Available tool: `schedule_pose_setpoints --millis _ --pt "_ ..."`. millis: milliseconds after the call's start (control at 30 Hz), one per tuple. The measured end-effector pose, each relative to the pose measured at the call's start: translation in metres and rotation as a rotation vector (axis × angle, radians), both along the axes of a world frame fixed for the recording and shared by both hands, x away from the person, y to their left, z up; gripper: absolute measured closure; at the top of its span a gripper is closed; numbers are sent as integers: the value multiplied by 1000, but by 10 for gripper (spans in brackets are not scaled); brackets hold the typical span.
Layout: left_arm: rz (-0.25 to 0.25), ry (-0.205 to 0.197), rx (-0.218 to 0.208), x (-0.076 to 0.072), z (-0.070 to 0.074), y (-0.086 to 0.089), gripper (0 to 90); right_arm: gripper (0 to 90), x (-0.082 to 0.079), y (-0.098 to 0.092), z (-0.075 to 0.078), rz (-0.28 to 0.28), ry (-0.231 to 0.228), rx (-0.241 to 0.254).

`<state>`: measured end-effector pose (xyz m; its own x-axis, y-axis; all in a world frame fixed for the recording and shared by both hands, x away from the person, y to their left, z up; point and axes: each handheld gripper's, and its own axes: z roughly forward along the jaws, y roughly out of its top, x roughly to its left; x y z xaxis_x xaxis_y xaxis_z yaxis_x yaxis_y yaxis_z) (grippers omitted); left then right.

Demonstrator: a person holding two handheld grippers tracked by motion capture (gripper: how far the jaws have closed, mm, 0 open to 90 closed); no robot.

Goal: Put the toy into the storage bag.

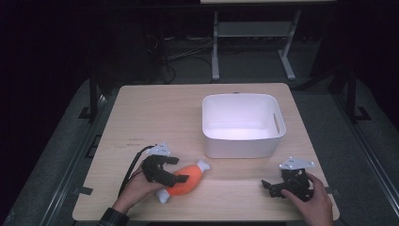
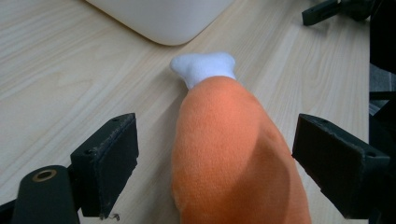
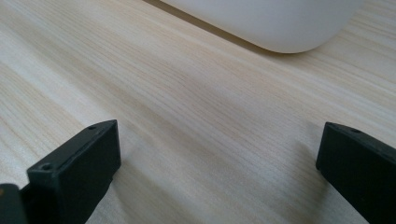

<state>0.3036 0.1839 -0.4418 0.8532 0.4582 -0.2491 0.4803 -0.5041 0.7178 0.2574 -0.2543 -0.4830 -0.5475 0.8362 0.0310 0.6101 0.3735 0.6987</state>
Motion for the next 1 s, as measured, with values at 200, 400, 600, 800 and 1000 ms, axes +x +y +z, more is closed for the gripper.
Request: schedule_pose_setpoints --millis 200,400,600,800,1000 --pt "-16 5 29 -1 -8 -6 138 0 0 0 0 0 0 0" --pt "-27 25 32 -3 -14 -9 137 0 0 0 0 -1 1 0" --pt "-40 27 46 -6 -16 -11 137 0 0 0 0 0 0 0" --pt "-54 48 53 -8 -19 -14 144 0 0 0 0 0 0 0" --pt "-79 71 56 -8 -20 -16 189 0 0 0 0 0 0 0"
